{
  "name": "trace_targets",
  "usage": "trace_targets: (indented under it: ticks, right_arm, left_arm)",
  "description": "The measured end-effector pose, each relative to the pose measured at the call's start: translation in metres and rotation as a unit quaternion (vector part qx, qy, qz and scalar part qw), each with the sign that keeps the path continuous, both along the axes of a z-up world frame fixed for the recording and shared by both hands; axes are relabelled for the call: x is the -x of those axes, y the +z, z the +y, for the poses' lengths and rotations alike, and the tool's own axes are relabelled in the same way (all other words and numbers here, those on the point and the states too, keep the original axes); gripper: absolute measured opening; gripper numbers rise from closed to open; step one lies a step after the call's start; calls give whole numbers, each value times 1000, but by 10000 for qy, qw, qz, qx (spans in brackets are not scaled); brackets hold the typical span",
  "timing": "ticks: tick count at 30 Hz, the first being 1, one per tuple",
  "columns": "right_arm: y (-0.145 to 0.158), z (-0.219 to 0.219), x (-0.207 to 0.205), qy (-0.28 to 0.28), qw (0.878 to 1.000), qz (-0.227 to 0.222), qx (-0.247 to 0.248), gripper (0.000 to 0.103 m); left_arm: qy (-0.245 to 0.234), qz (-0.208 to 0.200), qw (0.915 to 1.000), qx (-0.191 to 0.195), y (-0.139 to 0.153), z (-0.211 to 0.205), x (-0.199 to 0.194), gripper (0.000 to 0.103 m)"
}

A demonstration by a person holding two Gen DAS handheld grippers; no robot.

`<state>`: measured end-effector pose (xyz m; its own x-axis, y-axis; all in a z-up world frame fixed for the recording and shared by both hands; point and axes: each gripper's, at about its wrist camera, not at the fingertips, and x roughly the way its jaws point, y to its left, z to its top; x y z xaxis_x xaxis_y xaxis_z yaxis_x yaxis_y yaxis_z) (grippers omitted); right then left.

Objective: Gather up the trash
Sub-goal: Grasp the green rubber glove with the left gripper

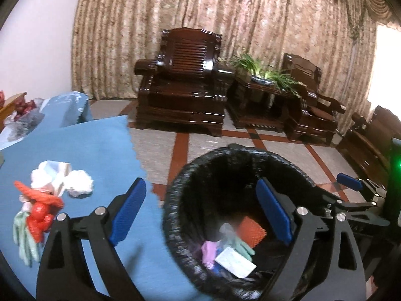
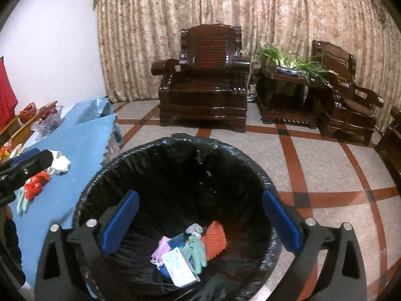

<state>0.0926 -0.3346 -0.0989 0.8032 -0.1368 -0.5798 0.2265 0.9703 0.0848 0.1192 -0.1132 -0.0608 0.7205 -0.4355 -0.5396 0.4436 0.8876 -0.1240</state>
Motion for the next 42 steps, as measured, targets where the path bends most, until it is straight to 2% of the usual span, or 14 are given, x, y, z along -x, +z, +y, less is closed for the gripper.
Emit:
trace_targets:
  ticks: [11,18,27,33,42]
  right_arm:
    - [10,56,-22,583,9982,-111,15,97]
    - [18,103,-44,1057,9941,-252,20,97]
    - [19,169,-76,1664,9855,-332,2,97]
    - [10,203,-100,1933,9807,-289,-52,97]
    - [-10,236,-132,2065,9784,-113,-3,97]
  left_arm:
    - [809,-117,9966,-39,12,81,7,89]
    - [1498,-188,9885,-63,16,145,8,89]
    - [2279,-127,9734,-208,11,221,4,89]
    - [2608,-12,9648,-333,-5,255,-9,89]
    - [2858,497,9558,-484,-50,285,-51,84]
